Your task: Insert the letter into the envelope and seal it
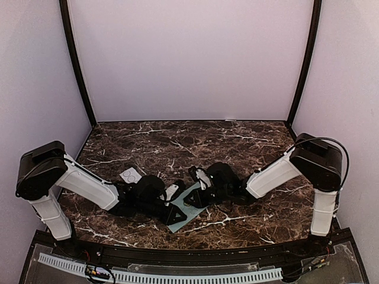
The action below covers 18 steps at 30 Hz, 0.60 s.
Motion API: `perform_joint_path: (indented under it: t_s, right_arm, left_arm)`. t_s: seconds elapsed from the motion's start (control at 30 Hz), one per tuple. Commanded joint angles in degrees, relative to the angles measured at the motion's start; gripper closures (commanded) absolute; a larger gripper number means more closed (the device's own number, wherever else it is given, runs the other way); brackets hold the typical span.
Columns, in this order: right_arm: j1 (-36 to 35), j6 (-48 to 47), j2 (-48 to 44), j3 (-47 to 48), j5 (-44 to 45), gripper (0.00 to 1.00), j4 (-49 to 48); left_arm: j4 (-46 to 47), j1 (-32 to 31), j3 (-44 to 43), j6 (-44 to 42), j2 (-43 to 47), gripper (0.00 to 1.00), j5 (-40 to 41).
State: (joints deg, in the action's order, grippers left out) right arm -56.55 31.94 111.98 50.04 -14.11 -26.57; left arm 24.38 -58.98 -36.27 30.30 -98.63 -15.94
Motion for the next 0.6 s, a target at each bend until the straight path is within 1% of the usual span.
perform_joint_path:
  t_s: [0.0,0.2,0.37,0.47,0.57]
  right_arm:
    - [-1.2,-2.4,0.8,1.3,4.3,0.81,5.0]
    - [-1.5,-2.9,0.6,1.5,6.7,0.78,7.0]
    - [-1.5,-2.9,1.0,2.0,6.6,0.78,7.5]
    - [-1.5,-2.7,1.2,2.1,6.5,0.79,7.5]
    - [-1.5,-2.8,1.3,2.3,6.5,0.80,7.8]
  left_arm:
    - [-5.9,0.4,1.6,0.2,-1.3,0.91,-0.1]
    - [-5.2,0.4,1.9,0.7,0.1,0.91,0.2]
    - [-3.4,0.4,3.2,1.3,5.0,0.90,2.5]
    - [-3.3,0.4,3.4,2.0,8.5,0.86,4.9]
    - [-2.9,0.5,2.9,3.6,10.0,0.84,5.9]
